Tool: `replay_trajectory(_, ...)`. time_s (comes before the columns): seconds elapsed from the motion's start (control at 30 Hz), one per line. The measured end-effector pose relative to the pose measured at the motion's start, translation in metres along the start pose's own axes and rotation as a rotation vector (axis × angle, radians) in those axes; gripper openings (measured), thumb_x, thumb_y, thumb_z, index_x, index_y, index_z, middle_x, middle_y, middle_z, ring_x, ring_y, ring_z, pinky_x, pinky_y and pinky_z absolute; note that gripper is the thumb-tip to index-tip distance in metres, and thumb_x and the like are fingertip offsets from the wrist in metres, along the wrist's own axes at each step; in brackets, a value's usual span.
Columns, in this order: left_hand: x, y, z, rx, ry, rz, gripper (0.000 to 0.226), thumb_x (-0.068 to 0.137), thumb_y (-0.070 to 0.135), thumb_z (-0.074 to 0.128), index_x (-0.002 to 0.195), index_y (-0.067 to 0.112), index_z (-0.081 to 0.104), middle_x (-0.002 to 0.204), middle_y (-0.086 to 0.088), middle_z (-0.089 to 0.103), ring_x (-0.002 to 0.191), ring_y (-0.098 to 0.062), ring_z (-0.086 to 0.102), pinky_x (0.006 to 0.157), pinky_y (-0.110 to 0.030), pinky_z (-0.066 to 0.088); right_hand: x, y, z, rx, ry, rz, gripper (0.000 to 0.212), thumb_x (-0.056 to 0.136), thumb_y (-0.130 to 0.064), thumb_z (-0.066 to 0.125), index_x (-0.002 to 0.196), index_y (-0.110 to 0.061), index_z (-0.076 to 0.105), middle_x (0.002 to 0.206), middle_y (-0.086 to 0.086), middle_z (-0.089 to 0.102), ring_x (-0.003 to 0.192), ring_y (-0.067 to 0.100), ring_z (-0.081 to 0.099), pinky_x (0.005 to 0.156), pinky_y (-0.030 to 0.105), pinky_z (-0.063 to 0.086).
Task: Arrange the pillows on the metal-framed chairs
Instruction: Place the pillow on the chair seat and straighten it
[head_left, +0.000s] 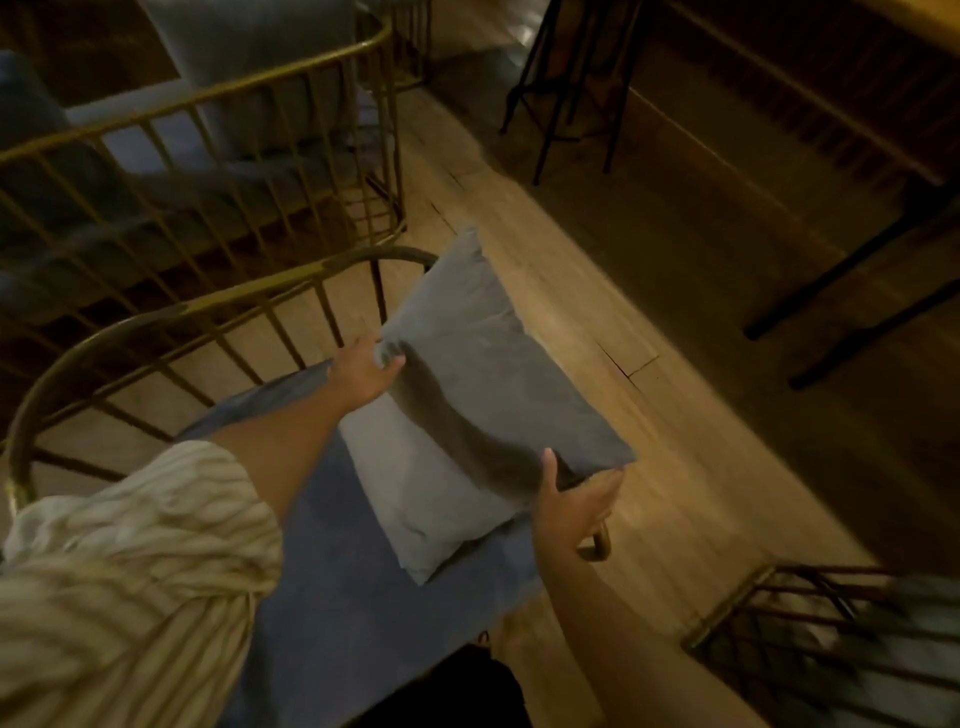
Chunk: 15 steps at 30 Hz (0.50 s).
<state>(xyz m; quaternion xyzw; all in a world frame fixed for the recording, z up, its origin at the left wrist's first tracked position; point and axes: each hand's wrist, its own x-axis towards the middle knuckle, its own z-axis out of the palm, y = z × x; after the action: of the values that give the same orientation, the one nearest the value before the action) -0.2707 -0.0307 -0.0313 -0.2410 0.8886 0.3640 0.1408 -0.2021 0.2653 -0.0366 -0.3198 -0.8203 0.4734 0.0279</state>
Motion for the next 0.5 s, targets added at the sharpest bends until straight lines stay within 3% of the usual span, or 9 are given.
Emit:
replay_trajectory(0.07, 0.028, 0.003, 0.015, -0.052, -0.022, -0.011, 0.071, 0.091, 0.062, 0.050, 0.139, 0.009, 0.049, 0.136, -0.015, 0.057, 0.119, -0.037, 0.057, 0.093, -0.044, 0.050, 0.014, -0.005, 0.008, -0.024, 0.055, -0.068, 0.110, 0.081, -0.050, 0.074, 0.157, -0.005, 0.008, 0.166, 0.017, 0.012, 0.154, 0.033, 0.010, 0.123, 0.049, 0.007)
replay_trajectory(0.13, 0.042, 0.013, 0.027, -0.166, -0.003, -0.002, 0.072, 0.092, 0.061, 0.051, 0.144, 0.011, 0.044, 0.143, -0.013, 0.052, 0.127, -0.036, 0.052, 0.101, -0.045, 0.046, 0.035, -0.012, 0.015, -0.103, 0.081, -0.157, 0.113, 0.079, -0.061, 0.071, 0.157, -0.009, 0.009, 0.167, 0.014, 0.005, 0.155, 0.031, 0.003, 0.123, 0.051, -0.001)
replay_trajectory(0.2, 0.053, 0.015, 0.039, -0.340, 0.063, -0.046, 0.093, 0.081, 0.081, 0.046, 0.148, 0.017, 0.039, 0.149, -0.009, 0.048, 0.134, -0.033, 0.047, 0.110, -0.049, 0.041, 0.055, -0.020, 0.018, -0.296, 0.037, -0.307, 0.104, 0.077, -0.074, 0.060, 0.155, -0.014, 0.024, 0.167, 0.012, 0.012, 0.155, 0.029, 0.000, 0.120, 0.055, -0.010)
replay_trajectory(0.27, 0.070, 0.012, 0.050, -0.459, 0.132, -0.077, 0.112, 0.063, 0.097, 0.039, 0.147, 0.023, 0.041, 0.148, -0.005, 0.050, 0.134, -0.031, 0.049, 0.111, -0.052, 0.040, 0.069, -0.030, 0.023, -0.530, -0.057, -0.417, 0.098, 0.074, -0.087, 0.046, 0.147, -0.023, 0.041, 0.161, 0.006, 0.031, 0.154, 0.027, 0.010, 0.114, 0.058, -0.019)
replay_trajectory(0.3, 0.072, 0.015, 0.050, -0.494, 0.140, -0.082, 0.114, 0.060, 0.099, 0.040, 0.147, 0.025, 0.041, 0.147, -0.005, 0.051, 0.133, -0.031, 0.050, 0.111, -0.053, 0.040, 0.076, -0.035, 0.026, -0.593, -0.106, -0.434, 0.101, 0.069, -0.093, 0.040, 0.145, -0.026, 0.044, 0.156, 0.003, 0.040, 0.151, 0.026, 0.021, 0.115, 0.059, -0.017)
replay_trajectory(0.37, 0.071, 0.029, 0.043, -0.517, 0.124, -0.098, 0.107, 0.068, 0.092, 0.044, 0.150, 0.023, 0.037, 0.150, -0.007, 0.048, 0.134, -0.032, 0.048, 0.113, -0.052, 0.037, 0.087, -0.042, 0.029, -0.625, -0.185, -0.414, 0.109, 0.059, -0.099, 0.038, 0.143, -0.029, 0.043, 0.147, -0.002, 0.049, 0.139, 0.023, 0.039, 0.118, 0.059, 0.004)
replay_trajectory(0.5, 0.103, 0.024, 0.035, -0.467, 0.017, -0.133, 0.088, 0.085, 0.077, 0.042, 0.151, 0.017, 0.036, 0.150, -0.011, 0.045, 0.136, -0.036, 0.044, 0.113, -0.049, 0.031, 0.094, -0.022, 0.019, -0.440, -0.215, -0.412, 0.103, 0.059, -0.093, 0.054, 0.141, -0.031, 0.043, 0.139, -0.005, 0.049, 0.129, 0.020, 0.043, 0.109, 0.045, 0.035)
